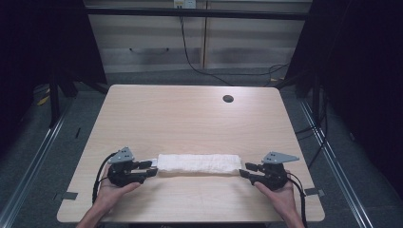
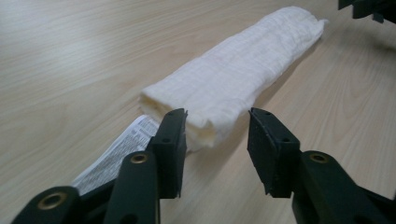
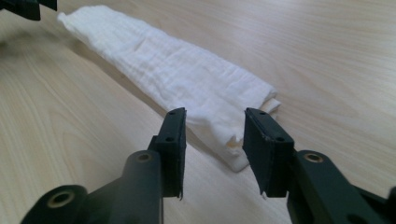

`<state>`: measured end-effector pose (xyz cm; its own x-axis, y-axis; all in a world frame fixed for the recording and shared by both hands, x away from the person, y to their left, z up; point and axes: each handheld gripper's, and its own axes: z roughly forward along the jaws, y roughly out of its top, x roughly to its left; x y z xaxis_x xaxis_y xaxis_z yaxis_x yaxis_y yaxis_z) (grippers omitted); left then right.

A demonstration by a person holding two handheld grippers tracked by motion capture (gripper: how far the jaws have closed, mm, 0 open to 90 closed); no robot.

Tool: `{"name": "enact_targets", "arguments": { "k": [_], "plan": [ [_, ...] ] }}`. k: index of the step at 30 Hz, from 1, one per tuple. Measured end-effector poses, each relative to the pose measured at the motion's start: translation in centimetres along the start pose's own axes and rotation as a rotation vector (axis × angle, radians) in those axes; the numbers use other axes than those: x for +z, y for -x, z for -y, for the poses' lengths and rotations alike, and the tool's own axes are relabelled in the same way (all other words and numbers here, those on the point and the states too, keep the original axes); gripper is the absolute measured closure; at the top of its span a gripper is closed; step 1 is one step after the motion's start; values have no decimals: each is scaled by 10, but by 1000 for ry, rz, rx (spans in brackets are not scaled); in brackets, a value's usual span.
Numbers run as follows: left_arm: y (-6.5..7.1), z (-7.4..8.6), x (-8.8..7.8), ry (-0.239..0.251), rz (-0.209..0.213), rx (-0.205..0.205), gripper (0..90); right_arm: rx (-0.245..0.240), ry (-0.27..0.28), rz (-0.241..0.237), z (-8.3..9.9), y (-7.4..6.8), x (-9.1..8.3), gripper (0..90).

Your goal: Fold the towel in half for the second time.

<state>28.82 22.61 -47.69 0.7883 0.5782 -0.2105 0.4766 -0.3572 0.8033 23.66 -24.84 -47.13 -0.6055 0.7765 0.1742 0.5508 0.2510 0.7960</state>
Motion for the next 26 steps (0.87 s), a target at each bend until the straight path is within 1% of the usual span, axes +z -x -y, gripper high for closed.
{"name": "enact_targets", "arguments": {
  "k": [2,3,5,6,8,9,10,11,12,14,15,16,17,18,20,21,22,23,24,25,26],
  "plan": [
    [-3,4,-8,7,-14,-20,499,9,17,3,1,-1,-9,568],
    [-5,6,-13,8,-23,-29,489,4,23,11,1,-1,-13,562],
    [-8,10,-19,6,-40,-50,454,17,34,26,3,0,-21,547],
    [-10,12,-22,3,-53,-64,442,24,43,37,5,2,-26,540],
    [-13,16,-29,-2,-98,-71,438,40,56,59,8,7,-33,539],
    [-15,19,-33,1,-105,-79,437,48,62,66,11,10,-36,538],
    [-17,22,-37,10,-110,-99,432,60,69,83,13,13,-40,530],
    [-19,23,-40,10,-128,-111,418,74,74,97,16,16,-43,523],
    [-21,24,-42,14,-145,-118,403,80,81,102,19,18,-46,521],
    [-26,29,-44,38,-145,-155,364,96,93,133,25,23,-53,498],
    [-30,32,-43,37,-153,-165,330,108,98,149,28,25,-56,493],
    [-33,34,-43,32,-160,-169,319,117,111,158,31,28,-59,481],
    [-36,37,-43,26,-168,-184,305,131,124,165,34,30,-62,464],
    [-38,39,-43,32,-178,-213,289,138,129,176,36,32,-64,451],
    [-42,41,-45,41,-197,-251,270,148,133,204,40,35,-66,431],
    [-45,42,-47,43,-203,-265,266,157,132,209,41,37,-66,417],
    [-47,44,-47,50,-200,-283,258,164,125,219,42,39,-64,405],
    [-49,45,-48,46,-200,-284,252,164,118,229,44,41,-62,399],
    [-50,46,-47,46,-212,-288,251,170,114,236,45,42,-61,387],
    [-51,47,-47,44,-215,-290,241,173,101,249,46,44,-58,363],
    [-52,47,-46,42,-217,-299,229,171,97,260,46,45,-57,354]
  ]
}}
